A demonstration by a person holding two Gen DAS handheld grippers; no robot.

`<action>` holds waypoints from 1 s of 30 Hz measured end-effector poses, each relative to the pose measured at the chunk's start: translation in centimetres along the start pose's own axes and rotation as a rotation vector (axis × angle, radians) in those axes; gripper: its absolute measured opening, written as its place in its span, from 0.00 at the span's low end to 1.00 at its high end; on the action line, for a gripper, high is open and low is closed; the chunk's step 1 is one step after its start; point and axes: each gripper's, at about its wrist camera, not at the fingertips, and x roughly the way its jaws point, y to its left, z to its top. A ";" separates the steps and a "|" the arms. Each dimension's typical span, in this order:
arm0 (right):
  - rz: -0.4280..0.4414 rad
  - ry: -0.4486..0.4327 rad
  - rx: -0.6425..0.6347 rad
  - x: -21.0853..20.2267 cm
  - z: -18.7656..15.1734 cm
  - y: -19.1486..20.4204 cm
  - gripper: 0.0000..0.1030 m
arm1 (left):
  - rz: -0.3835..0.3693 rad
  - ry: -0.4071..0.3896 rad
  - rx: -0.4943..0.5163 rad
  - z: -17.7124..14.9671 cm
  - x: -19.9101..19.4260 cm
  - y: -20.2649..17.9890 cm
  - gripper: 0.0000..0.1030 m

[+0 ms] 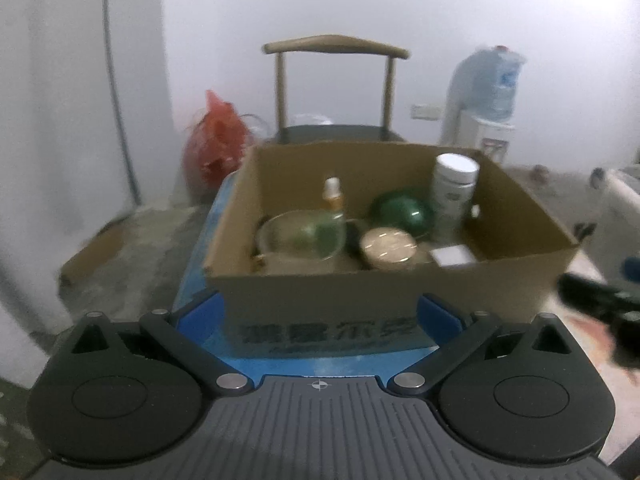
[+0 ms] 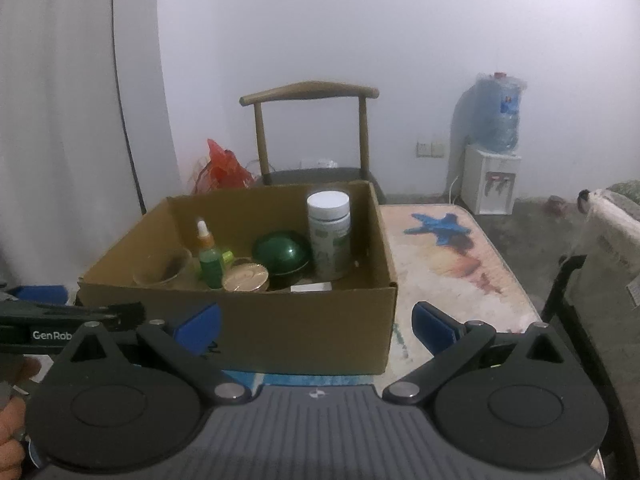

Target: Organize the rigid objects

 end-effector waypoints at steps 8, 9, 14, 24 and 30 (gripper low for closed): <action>-0.020 0.007 -0.007 0.8 0.3 0.2 1.00 | -0.038 -0.027 0.034 0.1 0.1 -1.4 1.00; -0.021 0.010 -0.007 0.9 0.3 0.2 1.00 | -0.034 -0.026 0.035 0.1 0.1 -1.4 1.00; -0.040 0.020 -0.017 1.5 0.2 0.2 1.00 | -0.032 -0.021 0.028 0.3 0.4 -1.3 1.00; -0.041 0.021 -0.033 1.8 0.5 0.6 1.00 | -0.016 -0.019 0.024 0.3 0.5 -0.6 1.00; -0.042 0.011 -0.045 1.5 0.7 0.9 1.00 | -0.014 -0.024 0.016 0.3 0.1 -0.2 1.00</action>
